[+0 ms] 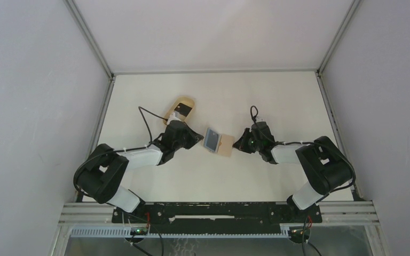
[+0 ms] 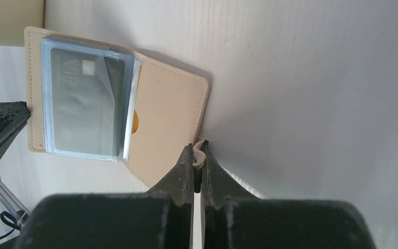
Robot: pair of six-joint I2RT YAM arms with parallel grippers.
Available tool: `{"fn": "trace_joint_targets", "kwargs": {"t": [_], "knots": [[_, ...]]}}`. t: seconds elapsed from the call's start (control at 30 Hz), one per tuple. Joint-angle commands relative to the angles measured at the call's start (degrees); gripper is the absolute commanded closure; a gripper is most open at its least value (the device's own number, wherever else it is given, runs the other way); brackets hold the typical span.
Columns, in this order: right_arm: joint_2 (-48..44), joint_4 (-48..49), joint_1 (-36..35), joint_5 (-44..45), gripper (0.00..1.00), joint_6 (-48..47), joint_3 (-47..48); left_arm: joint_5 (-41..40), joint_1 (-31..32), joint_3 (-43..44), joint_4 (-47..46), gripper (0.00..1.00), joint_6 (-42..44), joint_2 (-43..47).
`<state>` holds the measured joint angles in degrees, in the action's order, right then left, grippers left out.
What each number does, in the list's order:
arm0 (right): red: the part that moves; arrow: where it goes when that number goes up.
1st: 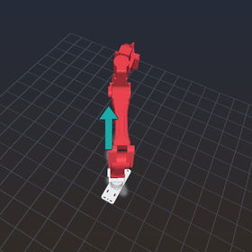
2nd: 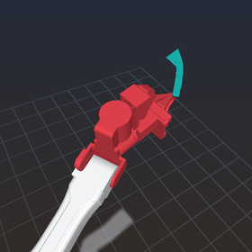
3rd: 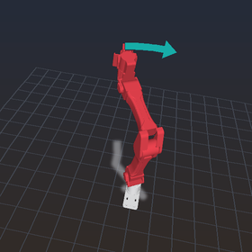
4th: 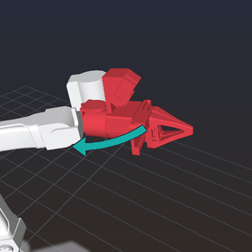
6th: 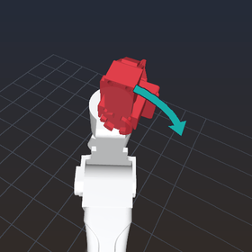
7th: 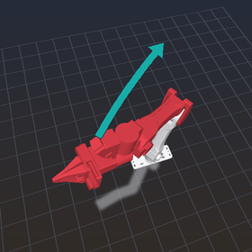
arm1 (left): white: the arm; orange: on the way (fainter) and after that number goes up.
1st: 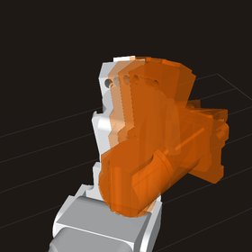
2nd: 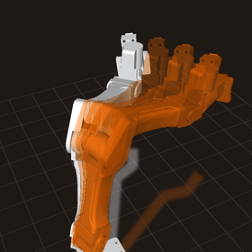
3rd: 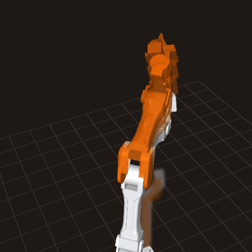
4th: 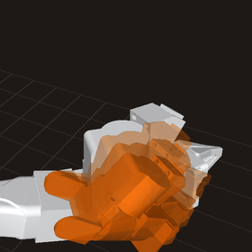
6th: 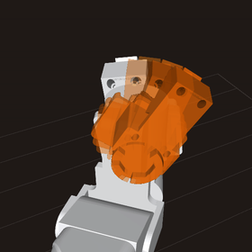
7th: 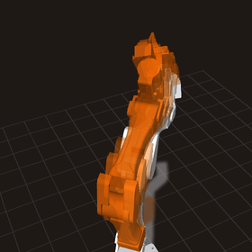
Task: Take the credit cards out of the card holder
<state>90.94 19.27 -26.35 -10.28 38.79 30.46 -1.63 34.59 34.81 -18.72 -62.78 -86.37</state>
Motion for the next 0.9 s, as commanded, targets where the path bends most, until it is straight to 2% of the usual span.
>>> {"fn": "trace_joint_targets", "kwargs": {"t": [0.0, 0.03, 0.07, 0.1, 0.13, 0.17, 0.23, 0.37, 0.53, 0.67, 0.87], "knots": [[0.6, -0.2, 0.0, -0.3, 1.0, -2.1, 0.9, 1.2, -0.1, 1.3, 1.4, 0.99, 2.5, -1.2], [0.4, -0.5, 0.1, -0.2, 1.0, -2.4, 0.9, 1.2, -0.1, 1.4, 2.2, 0.94, 2.5, -1.3], [0.0, -0.9, 0.1, -0.1, 1.0, -2.7, 0.9, 0.7, -0.1, 1.5, 3.5, 0.84, 2.4, -1.1], [-0.3, -1.5, 0.2, 0.1, 1.0, -3.1, 0.9, -0.2, -0.1, 1.6, 5.0, 0.73, 2.4, -0.6], [-1.0, -2.2, 0.3, 0.2, 1.0, -3.6, 0.9, -1.1, 0.0, 1.8, 6.7, 0.58, 2.8, 0.2], [-1.7, -2.8, 0.5, -0.1, 1.0, -4.2, 0.9, -2.2, 0.0, 2.3, 9.0, 0.49, 3.6, 1.3], [-4.1, -3.6, 1.1, -2.3, 1.0, -6.0, 0.9, -4.4, 0.2, 3.2, 12.8, 0.39, 5.6, 4.2], [-10.5, -0.7, 3.6, -11.5, 1.0, -8.7, 0.3, -6.6, 0.3, 4.9, 18.0, 0.35, 8.9, 9.8], [-15.0, -5.1, 5.7, -15.5, 1.0, -11.1, 4.2, -1.1, 0.8, 6.2, 14.9, 0.33, 9.4, 12.7], [-12.9, -6.2, 6.3, -16.8, 1.0, -11.4, 5.1, 4.0, 1.8, 7.0, 8.2, 0.33, 8.2, 8.9], [-9.5, -9.7, 6.4, -13.4, 1.0, -11.9, 4.9, 7.4, 4.0, 9.2, 1.8, 0.33, 6.4, 1.2]]}}
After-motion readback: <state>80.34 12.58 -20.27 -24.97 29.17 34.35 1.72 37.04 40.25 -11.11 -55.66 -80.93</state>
